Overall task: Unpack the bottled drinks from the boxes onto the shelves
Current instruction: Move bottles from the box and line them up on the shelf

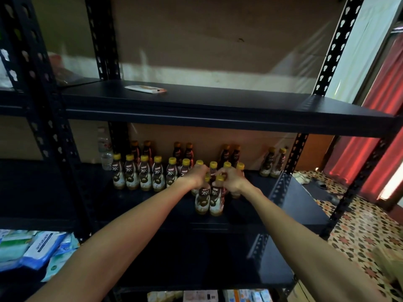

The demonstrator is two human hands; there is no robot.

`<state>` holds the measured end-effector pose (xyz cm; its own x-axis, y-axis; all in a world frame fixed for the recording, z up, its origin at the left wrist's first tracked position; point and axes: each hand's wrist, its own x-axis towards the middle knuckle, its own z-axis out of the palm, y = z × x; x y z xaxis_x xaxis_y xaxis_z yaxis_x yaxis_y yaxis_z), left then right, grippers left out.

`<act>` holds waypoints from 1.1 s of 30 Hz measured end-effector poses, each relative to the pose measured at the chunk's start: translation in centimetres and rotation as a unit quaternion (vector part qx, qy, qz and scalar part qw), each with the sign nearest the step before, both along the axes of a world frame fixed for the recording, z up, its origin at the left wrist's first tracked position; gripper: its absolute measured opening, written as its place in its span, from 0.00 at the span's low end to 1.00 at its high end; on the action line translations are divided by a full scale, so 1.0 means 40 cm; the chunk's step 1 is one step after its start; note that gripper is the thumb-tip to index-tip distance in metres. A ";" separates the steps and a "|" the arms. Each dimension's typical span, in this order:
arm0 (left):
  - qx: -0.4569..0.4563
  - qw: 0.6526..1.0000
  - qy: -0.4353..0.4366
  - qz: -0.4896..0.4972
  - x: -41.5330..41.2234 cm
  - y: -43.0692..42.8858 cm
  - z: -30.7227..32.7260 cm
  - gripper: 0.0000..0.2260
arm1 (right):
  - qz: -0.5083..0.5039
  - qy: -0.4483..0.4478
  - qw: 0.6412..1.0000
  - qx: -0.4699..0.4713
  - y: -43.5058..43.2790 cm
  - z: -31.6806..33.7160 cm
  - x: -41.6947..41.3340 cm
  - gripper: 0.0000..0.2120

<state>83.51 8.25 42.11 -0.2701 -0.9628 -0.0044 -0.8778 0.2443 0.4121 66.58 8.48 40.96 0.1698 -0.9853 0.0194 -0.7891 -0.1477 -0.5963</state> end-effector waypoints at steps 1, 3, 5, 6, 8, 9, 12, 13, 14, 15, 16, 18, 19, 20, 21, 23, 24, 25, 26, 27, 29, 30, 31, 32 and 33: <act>-0.001 1.000 -0.001 -0.005 0.001 -0.001 0.000 0.29 | -0.004 -0.003 1.000 0.001 0.001 -0.006 -0.003 0.15; 0.004 1.000 -0.001 -0.013 0.004 -0.004 -0.001 0.29 | 0.003 -0.005 1.000 0.003 -0.002 -0.010 -0.006 0.14; 0.006 1.000 -0.004 -0.020 0.007 -0.004 0.001 0.32 | 0.019 0.002 1.000 0.008 -0.003 -0.004 -0.009 0.17; 0.009 1.000 -0.004 -0.023 0.010 -0.005 0.000 0.32 | 0.024 0.003 1.000 0.013 -0.003 -0.005 -0.012 0.19; 0.006 0.999 -0.006 -0.031 0.013 -0.008 0.000 0.32 | 0.033 0.002 0.999 0.018 0.004 -0.015 -0.016 0.23; 0.004 0.999 -0.008 -0.036 0.014 -0.008 0.000 0.31 | 0.036 0.000 0.999 0.017 0.009 -0.024 -0.018 0.24; 0.002 0.999 -0.002 -0.038 0.011 -0.018 -0.009 0.28 | 0.035 -0.006 0.999 0.000 0.016 -0.041 -0.029 0.25; 0.004 0.999 0.001 -0.039 0.005 -0.019 -0.009 0.28 | 0.035 -0.008 0.999 -0.001 0.019 -0.039 -0.036 0.25; 0.007 0.999 0.007 -0.043 -0.005 -0.020 -0.009 0.28 | 0.032 -0.006 0.999 -0.001 0.020 -0.037 -0.047 0.25; 0.007 0.999 0.012 -0.049 -0.018 -0.022 -0.009 0.26 | 0.026 -0.008 1.000 -0.001 0.022 -0.036 -0.061 0.26; 0.006 0.998 0.016 -0.054 -0.034 -0.023 -0.010 0.24 | 0.016 -0.010 1.000 0.000 0.023 -0.036 -0.080 0.26; 0.001 0.998 0.015 -0.068 -0.075 -0.022 -0.007 0.23 | -0.002 -0.009 1.000 -0.003 0.031 -0.037 -0.124 0.26; -0.002 0.997 0.019 -0.075 -0.099 -0.022 -0.008 0.23 | -0.012 -0.006 1.000 -0.004 0.034 -0.037 -0.148 0.24; -0.004 0.996 0.025 -0.080 -0.124 -0.023 -0.010 0.22 | -0.022 -0.003 1.000 -0.004 0.037 -0.037 -0.174 0.22; -0.008 0.996 0.028 -0.087 -0.150 -0.023 -0.011 0.21 | -0.032 -0.003 0.999 -0.005 0.041 -0.036 -0.199 0.21; -0.014 0.994 0.029 -0.101 -0.207 -0.022 -0.013 0.18 | -0.052 0.001 0.999 -0.006 0.054 -0.034 -0.250 0.20; -0.016 0.994 0.037 -0.106 -0.237 -0.025 -0.018 0.17 | -0.063 0.004 0.998 -0.005 0.059 -0.037 -0.276 0.19; -0.019 0.993 0.041 -0.110 -0.266 -0.028 -0.022 0.17 | -0.071 0.005 0.997 -0.008 0.063 -0.041 -0.303 0.20; -0.026 0.992 0.043 -0.114 -0.292 -0.030 -0.024 0.16 | -0.080 0.009 0.997 -0.012 0.065 -0.045 -0.326 0.20; -0.034 0.991 0.044 -0.119 -0.317 -0.031 -0.024 0.15 | -0.084 0.016 0.996 -0.020 0.070 -0.046 -0.344 0.20; -0.048 0.989 0.050 -0.130 -0.356 -0.036 -0.026 0.12 | -0.089 0.033 0.995 -0.031 0.064 -0.060 -0.383 0.20; -0.052 0.988 0.052 -0.138 -0.371 -0.042 -0.028 0.11 | -0.092 0.036 0.995 -0.032 0.056 -0.067 -0.402 0.20; -0.058 0.986 0.051 -0.146 -0.385 -0.050 -0.028 0.11 | -0.096 0.034 0.994 -0.034 0.048 -0.071 -0.416 0.19; -0.061 0.986 0.049 -0.150 -0.396 -0.059 -0.030 0.11 | -0.100 0.033 0.994 -0.037 0.041 -0.071 -0.427 0.19; -0.063 0.985 0.044 -0.156 -0.407 -0.071 -0.033 0.12 | -0.103 0.029 0.994 -0.039 0.041 -0.067 -0.432 0.19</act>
